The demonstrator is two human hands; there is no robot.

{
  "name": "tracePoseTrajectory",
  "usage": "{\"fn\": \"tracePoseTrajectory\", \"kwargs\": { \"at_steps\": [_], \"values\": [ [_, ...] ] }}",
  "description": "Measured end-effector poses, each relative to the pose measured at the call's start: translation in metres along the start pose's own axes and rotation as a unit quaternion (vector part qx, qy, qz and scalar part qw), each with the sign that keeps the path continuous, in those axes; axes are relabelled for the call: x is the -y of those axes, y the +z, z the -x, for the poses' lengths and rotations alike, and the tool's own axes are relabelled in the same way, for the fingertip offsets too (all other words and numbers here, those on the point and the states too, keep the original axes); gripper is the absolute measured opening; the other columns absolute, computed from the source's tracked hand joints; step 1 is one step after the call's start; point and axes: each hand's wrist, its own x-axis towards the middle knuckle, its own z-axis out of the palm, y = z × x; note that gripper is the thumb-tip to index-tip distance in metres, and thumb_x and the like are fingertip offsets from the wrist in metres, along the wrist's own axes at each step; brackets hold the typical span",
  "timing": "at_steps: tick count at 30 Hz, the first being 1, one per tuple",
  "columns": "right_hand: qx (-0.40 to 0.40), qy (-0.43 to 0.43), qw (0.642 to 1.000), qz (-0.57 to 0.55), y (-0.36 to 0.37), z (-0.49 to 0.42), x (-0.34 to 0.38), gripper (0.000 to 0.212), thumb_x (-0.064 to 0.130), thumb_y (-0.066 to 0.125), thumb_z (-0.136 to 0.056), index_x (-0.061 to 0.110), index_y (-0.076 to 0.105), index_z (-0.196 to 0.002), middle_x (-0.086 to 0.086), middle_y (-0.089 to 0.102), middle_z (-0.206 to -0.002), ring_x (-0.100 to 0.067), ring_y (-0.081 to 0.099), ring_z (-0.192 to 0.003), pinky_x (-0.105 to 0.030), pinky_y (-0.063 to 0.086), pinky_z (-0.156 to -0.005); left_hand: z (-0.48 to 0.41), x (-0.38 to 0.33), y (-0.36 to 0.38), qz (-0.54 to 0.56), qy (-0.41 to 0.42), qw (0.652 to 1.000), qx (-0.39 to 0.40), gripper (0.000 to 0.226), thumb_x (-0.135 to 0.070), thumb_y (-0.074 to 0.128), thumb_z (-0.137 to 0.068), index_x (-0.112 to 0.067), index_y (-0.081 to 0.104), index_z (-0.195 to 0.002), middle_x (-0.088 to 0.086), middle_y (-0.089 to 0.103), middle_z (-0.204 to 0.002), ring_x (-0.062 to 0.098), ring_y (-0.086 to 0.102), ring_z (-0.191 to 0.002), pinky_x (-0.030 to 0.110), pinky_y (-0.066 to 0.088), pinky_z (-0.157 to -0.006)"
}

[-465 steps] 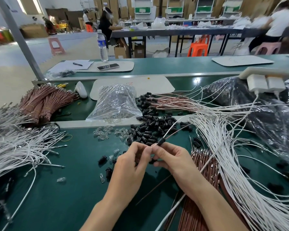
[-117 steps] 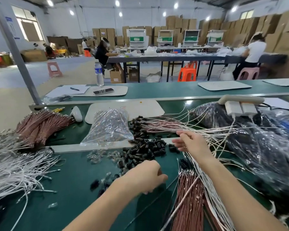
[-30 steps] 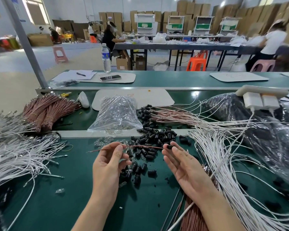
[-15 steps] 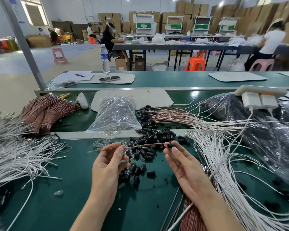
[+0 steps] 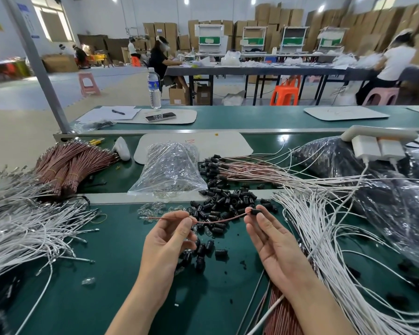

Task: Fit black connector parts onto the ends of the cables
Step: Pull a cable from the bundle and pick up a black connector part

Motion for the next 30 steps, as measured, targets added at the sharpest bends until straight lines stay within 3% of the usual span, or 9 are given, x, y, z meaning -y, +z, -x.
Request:
{"fn": "tracePoseTrajectory", "kwargs": {
  "at_steps": [6,10,15,30],
  "values": [
    [0.003,0.003,1.000,0.006,0.0002,0.0001,-0.0005,0.027,0.003,0.068,-0.080,0.002,0.075,-0.106,-0.022,0.072,-0.116,-0.025,0.076,-0.094,-0.027,0.062,-0.069,-0.0004,0.0031,0.0002,-0.018,0.002,1.000,0.004,0.016,-0.031,0.074,-0.078,-0.024,0.075,-0.092,0.007,0.073,-0.091,0.017,0.064,-0.068,0.027,0.057,-0.062],
    [0.031,0.022,0.999,0.021,0.0015,0.0023,-0.0007,0.024,0.004,0.068,-0.082,0.003,0.078,-0.104,-0.022,0.071,-0.120,-0.026,0.075,-0.098,-0.026,0.062,-0.071,-0.0001,0.0031,0.0014,-0.025,0.010,0.999,-0.027,0.022,-0.039,0.077,-0.073,-0.025,0.076,-0.091,0.005,0.073,-0.088,0.016,0.065,-0.068,0.026,0.058,-0.063],
    [0.059,0.028,0.998,0.018,0.0024,0.0044,0.0004,0.025,0.003,0.067,-0.085,0.004,0.077,-0.108,-0.023,0.069,-0.125,-0.028,0.074,-0.102,-0.027,0.062,-0.073,-0.0024,0.0025,0.0017,-0.026,0.021,0.998,-0.060,0.012,-0.036,0.073,-0.079,-0.029,0.077,-0.087,0.006,0.075,-0.089,0.014,0.064,-0.067,0.024,0.057,-0.061],
    [0.076,0.025,0.996,0.034,0.0046,0.0068,-0.0019,0.034,0.000,0.065,-0.086,0.003,0.070,-0.119,-0.023,0.068,-0.125,-0.029,0.074,-0.102,-0.029,0.063,-0.074,-0.0021,0.0004,0.0015,-0.029,0.023,0.998,-0.049,0.021,-0.047,0.064,-0.087,-0.030,0.075,-0.082,0.007,0.075,-0.095,0.013,0.065,-0.070,0.024,0.056,-0.060]
  ]
}}
